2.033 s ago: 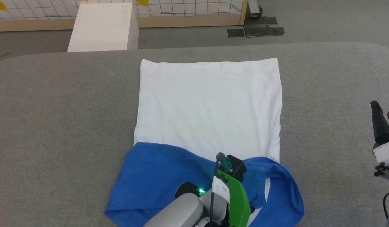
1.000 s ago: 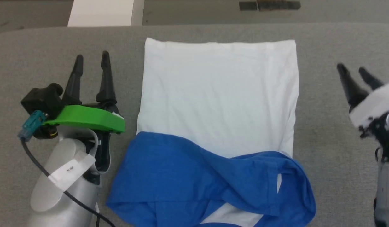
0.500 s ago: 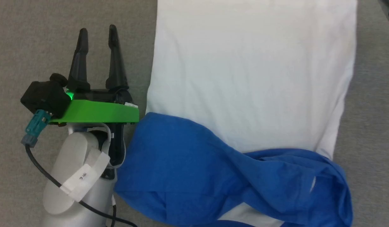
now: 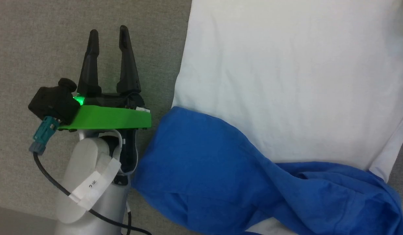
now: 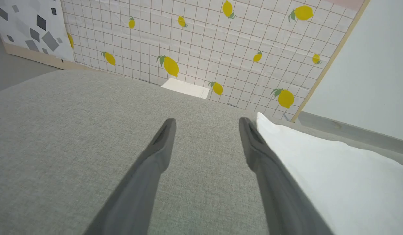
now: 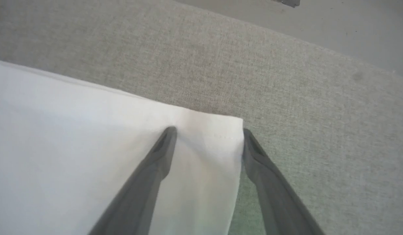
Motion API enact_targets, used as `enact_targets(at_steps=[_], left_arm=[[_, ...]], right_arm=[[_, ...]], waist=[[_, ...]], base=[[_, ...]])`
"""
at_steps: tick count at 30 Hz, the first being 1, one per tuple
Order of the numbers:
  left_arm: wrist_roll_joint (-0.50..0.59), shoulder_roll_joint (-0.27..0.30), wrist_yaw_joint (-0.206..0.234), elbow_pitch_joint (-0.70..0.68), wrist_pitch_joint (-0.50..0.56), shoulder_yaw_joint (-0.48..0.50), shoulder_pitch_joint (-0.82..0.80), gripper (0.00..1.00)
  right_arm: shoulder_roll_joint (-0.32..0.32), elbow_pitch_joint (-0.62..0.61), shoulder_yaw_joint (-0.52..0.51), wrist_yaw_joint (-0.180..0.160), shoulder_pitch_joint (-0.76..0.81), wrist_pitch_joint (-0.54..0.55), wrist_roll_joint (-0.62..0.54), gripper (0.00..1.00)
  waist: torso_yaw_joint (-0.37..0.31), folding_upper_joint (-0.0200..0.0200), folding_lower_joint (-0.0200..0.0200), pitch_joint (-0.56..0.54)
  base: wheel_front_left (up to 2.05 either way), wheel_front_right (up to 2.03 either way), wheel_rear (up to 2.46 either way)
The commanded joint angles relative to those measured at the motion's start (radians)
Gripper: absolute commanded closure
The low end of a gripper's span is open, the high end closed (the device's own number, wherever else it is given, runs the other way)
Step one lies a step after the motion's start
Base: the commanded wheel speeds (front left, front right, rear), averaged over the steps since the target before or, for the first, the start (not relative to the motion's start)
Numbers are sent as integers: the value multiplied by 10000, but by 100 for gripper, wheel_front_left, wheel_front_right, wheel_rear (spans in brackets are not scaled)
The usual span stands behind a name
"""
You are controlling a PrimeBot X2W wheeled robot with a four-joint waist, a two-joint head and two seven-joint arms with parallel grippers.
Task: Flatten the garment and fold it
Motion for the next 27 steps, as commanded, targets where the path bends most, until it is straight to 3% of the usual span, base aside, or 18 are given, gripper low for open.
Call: enact_targets(at_steps=[1, 2, 3, 4, 11, 16, 21, 27], left_arm=[[117, -66, -86, 62, -77, 57, 51, 0], [126, -79, -127, 98, -77, 61, 27, 0], [129, -79, -181, 163, -77, 51, -10, 0], [143, -53, -223, 215, -77, 34, -58, 0], [71, 636, -622, 478, 1442, -184, -1338, 0], [-271, 1202, -852, 1072, 4242, -486, -3384, 0], [-721, 1456, -721, 2466, 7176, -743, -5426, 0], [-335, 1680, -463, 4127, 9038, -1307, -6872, 0]], right_arm=[[115, 397, 44, -11, 315, 270, 44, 0], [150, 417, 9, -11, 317, 321, 82, 62], [213, 419, -25, -11, 311, 336, 154, 91], [246, 404, -12, -11, 297, 322, 190, 100], [536, 211, 54, -11, 12, -426, 650, 100], [788, 107, 469, -11, -249, -895, 1067, 100], [906, -19, 1008, -11, -435, -1182, 1685, 100], [932, -230, 1599, -11, -471, -1447, 2289, 100]], waist=[[7, 0, -1, 70], [-29, 0, -1, 74], [-86, 0, -1, 70], [-139, 0, -1, 60], [-689, 0, -1, -200], [-1210, 0, -1, -237], [-1762, 0, -1, -47], [-2306, 0, -1, 353]], base=[[0, 0, 0], [0, 0, 0], [0, 0, 0], [0, 0, 0], [0, 0, 0], [0, 0, 0], [0, 0, 0], [0, 0, 0]])
